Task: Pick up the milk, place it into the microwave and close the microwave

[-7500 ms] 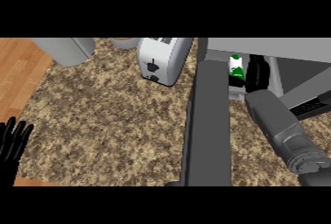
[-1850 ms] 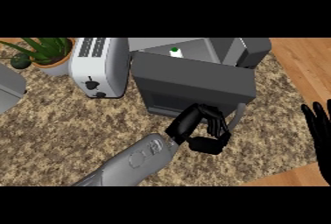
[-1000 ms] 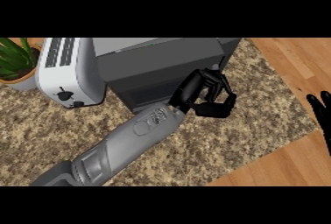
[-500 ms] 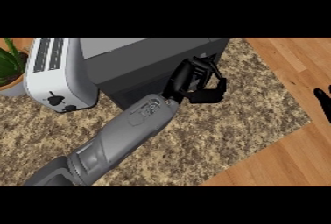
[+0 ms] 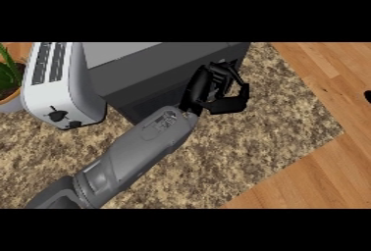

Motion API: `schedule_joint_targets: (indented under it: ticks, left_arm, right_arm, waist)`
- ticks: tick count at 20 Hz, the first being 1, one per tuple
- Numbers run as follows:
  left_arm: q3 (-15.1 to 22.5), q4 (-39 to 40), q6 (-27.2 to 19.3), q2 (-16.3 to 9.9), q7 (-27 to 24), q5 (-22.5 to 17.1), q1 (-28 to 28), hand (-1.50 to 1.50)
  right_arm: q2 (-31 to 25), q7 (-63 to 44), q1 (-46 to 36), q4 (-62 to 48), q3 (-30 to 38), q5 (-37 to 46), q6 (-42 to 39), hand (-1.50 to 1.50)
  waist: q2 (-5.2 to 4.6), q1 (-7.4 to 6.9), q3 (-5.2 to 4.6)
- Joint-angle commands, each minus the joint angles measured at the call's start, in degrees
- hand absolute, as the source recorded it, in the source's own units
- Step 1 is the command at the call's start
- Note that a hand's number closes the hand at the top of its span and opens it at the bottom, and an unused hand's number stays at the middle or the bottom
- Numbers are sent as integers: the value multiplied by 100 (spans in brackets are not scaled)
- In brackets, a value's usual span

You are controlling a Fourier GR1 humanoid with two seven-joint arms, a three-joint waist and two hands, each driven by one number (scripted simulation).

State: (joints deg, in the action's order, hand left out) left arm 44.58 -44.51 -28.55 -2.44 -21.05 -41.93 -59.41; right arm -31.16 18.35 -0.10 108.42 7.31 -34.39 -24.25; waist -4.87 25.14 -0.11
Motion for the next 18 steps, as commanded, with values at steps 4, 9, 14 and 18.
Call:
schedule_joint_targets:
  ticks: [4, 9, 14, 18]
  left_arm:
    - [105, 276, -22, 231, -6, -14, -509, 150]
    - [137, 235, -189, 230, -72, -99, -516, 150]
    - [214, 241, -341, 229, -145, -134, -476, 150]
    - [204, 198, -391, 228, -211, -214, -472, 150]
  right_arm:
    - [-185, -122, -185, -45, 123, -134, -40, -150]
    - [-297, -197, -282, -90, 200, -287, -97, -150]
    - [-406, -289, -362, -115, 286, -494, -147, -150]
    - [-434, -315, -371, -143, 317, -561, -162, -150]
  waist:
    - [-105, 111, 36]
    - [-99, 140, 41]
    - [-95, 216, 42]
    - [-105, 268, 45]
